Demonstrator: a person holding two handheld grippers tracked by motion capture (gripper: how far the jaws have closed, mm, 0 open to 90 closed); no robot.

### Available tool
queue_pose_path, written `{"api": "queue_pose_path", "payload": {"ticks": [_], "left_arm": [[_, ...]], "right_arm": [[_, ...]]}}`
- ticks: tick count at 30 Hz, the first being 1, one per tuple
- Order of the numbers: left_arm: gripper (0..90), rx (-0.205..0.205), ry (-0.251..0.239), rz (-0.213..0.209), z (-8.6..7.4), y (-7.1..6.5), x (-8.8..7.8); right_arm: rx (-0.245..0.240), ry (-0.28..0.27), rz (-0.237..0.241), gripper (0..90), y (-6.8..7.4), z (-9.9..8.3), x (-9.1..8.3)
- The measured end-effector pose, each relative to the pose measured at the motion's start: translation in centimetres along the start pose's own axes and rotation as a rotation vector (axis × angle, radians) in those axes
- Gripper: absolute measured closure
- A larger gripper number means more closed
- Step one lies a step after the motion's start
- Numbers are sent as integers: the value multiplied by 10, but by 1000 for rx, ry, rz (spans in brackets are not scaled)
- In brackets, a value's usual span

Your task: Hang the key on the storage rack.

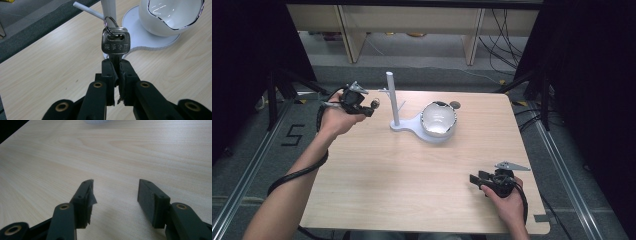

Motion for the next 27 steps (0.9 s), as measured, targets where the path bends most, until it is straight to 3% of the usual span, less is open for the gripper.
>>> {"api": "queue_pose_path", "payload": {"ticks": [9,13,15,16,17,18,27], "left_arm": [[830,18,-3,-1,11,5,-4],[830,7,-13,-20,15,5,-1],[830,18,3,-27,17,8,-1],[830,1,-9,-29,18,8,1],[830,7,-6,-30,18,10,1],[830,3,-9,-34,19,11,1],[830,-13,-4,-66,20,20,3]], "right_arm": [[0,-4,9,475,0,0,0],[-1,-4,12,475,0,0,0],[-49,-15,-15,475,-3,1,0],[-53,-18,-17,474,-3,0,0],[7,-3,3,474,1,-1,0],[-35,-5,-10,474,-2,0,0],[-31,-7,0,475,-2,0,-1]]}}
Point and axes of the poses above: each handheld gripper's, and its own axes: x roughly forward along the jaws, z roughly out of its top, y roughly to its left, the point moved 1 cm from there along x, roughly forward along the jaws, and after that the axes turned 4 degrees about x, right-handed, at the moved point
